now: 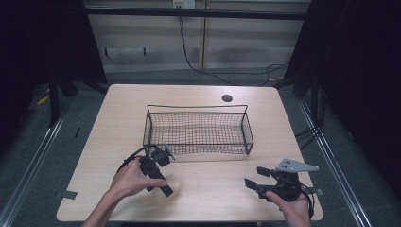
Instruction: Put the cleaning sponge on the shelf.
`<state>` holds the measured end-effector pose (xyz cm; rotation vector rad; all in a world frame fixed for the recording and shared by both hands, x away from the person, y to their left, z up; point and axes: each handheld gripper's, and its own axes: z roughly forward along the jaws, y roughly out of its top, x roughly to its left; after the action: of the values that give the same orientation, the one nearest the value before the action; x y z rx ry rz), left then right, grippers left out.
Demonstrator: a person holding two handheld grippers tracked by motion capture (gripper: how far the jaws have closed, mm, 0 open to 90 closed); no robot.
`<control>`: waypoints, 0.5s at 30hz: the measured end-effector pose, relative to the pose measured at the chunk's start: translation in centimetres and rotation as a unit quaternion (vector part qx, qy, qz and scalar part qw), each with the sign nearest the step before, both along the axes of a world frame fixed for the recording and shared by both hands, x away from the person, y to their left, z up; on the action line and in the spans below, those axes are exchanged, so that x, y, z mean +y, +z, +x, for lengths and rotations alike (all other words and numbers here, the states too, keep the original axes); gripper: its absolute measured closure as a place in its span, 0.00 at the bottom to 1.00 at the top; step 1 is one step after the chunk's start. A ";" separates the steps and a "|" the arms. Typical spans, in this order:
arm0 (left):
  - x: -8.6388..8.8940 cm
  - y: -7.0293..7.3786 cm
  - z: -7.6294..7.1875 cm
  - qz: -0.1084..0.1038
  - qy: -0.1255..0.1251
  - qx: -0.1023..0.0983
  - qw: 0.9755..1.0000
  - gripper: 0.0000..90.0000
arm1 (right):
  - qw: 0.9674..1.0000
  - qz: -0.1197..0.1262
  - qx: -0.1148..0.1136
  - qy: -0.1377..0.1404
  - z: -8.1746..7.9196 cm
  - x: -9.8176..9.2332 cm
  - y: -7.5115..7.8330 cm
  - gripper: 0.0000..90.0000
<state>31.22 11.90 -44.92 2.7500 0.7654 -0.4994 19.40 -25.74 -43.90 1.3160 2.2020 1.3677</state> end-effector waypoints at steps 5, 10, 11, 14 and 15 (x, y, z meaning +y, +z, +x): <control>-0.2 -0.1 -0.2 0.007 -0.007 -0.001 1.000 0.31 | 1.000 0.000 0.002 -0.002 0.0 0.0 0.0 0.33; -0.5 0.2 -0.4 0.024 -0.010 -0.018 1.000 0.32 | 1.000 0.000 0.002 -0.002 0.0 0.0 0.0 0.33; -0.6 0.3 -0.6 0.025 -0.008 -0.022 0.999 0.32 | 1.000 -0.001 0.002 -0.002 0.0 0.0 0.0 0.33; -0.5 0.3 -0.4 0.029 -0.008 -0.024 0.999 0.33 | 1.000 -0.001 0.000 -0.002 0.0 0.0 0.0 0.33; -0.4 0.3 -0.3 0.028 -0.010 -0.022 0.999 0.33 | 1.000 0.000 0.000 -0.002 0.0 0.0 0.0 0.33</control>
<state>30.87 11.54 -44.60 2.8136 0.7539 -0.4261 19.42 -25.75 -43.90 1.3190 2.1987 1.3652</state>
